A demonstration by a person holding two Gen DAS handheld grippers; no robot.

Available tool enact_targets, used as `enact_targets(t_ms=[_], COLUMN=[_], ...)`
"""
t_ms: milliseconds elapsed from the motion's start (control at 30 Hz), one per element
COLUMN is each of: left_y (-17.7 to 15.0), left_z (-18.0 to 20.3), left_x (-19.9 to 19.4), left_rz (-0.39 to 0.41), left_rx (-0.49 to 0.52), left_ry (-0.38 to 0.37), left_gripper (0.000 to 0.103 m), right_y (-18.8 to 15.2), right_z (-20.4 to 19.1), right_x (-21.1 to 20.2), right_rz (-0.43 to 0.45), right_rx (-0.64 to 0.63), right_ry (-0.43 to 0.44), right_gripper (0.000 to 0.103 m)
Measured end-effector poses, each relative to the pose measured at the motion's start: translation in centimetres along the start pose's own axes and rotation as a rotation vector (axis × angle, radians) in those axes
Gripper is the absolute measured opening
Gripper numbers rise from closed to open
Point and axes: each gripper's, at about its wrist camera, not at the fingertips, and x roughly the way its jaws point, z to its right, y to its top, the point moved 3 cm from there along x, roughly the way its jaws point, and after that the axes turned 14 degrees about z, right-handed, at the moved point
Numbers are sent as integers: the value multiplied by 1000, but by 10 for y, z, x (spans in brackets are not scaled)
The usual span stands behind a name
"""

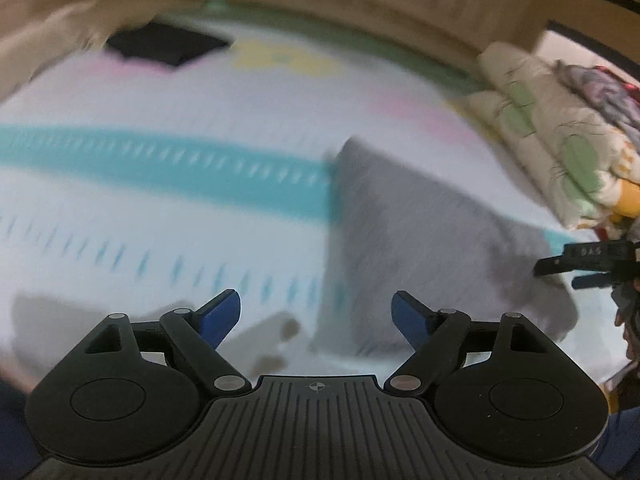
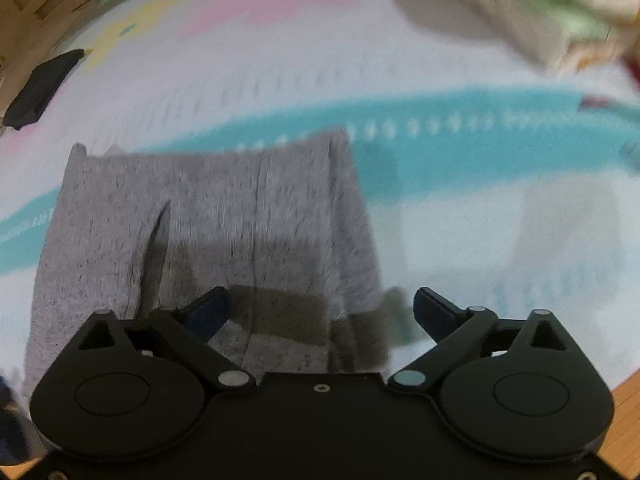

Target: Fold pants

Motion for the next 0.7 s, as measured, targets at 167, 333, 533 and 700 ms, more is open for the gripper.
enact_targets(t_ms=[167,333,533,700], left_y=[12,-25,-38,-38], left_z=[38,57,38,40], left_x=[27,59,63,61], left_rz=[11,-103,-157,-147], left_rx=[119,269,175,196], left_ry=[-91,-113,-165,-168], left_gripper=[82,85,86,87], right_y=[-1,-31,-61,-42], right_z=[-30,-60,-56,-43], right_x=[-42,-48,-23,-34], right_rz=[179,140,-16,3], right_rx=[-142,-297,-378,-289], right_ry=[82,185,141,202], right_gripper=[98,99,102,102])
